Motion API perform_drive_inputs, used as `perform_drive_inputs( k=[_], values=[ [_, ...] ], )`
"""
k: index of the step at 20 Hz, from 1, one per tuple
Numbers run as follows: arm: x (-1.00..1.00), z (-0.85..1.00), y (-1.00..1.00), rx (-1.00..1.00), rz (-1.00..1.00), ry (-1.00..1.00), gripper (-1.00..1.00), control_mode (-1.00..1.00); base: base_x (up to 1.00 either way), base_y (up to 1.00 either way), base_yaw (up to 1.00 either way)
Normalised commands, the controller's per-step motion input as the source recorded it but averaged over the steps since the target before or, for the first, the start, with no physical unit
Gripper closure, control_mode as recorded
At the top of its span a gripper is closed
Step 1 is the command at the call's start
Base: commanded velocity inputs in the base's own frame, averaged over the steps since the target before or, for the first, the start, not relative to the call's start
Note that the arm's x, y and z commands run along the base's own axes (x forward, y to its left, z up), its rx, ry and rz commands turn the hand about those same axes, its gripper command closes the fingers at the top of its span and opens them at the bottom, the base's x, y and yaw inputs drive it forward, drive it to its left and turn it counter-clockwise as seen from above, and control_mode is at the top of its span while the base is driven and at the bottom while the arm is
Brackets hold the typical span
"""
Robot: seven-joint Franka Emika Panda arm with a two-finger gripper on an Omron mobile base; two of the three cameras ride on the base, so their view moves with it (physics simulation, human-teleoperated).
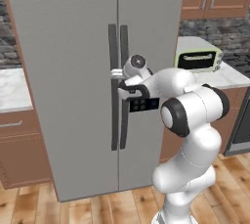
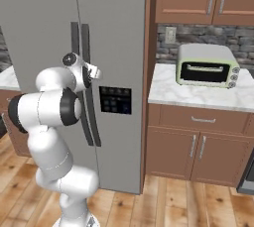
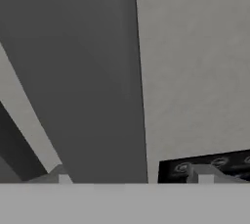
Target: Store the hot dog in the freezer for long-term storage. Close the freezer door after placing the cooked food.
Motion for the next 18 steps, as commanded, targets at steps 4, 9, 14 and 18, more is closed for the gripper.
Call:
perform_drive_inputs(
  k=[4,9,14,18],
  values=[
    [0.46,0.0,-0.38,0.0,0.13,-0.04,-1.0,-1.0,0.0,0.0,0.0],
    [0.4,0.0,-0.13,-0.01,0.03,0.0,-1.0,-1.0,0.0,0.0,0.0],
    [0.45,0.0,0.0,-0.07,0.0,0.0,-1.0,-1.0,0.0,0.0,0.0],
    [0.44,0.0,0.0,-0.1,0.0,0.0,-1.0,-1.0,0.0,0.0,0.0]
  ],
)
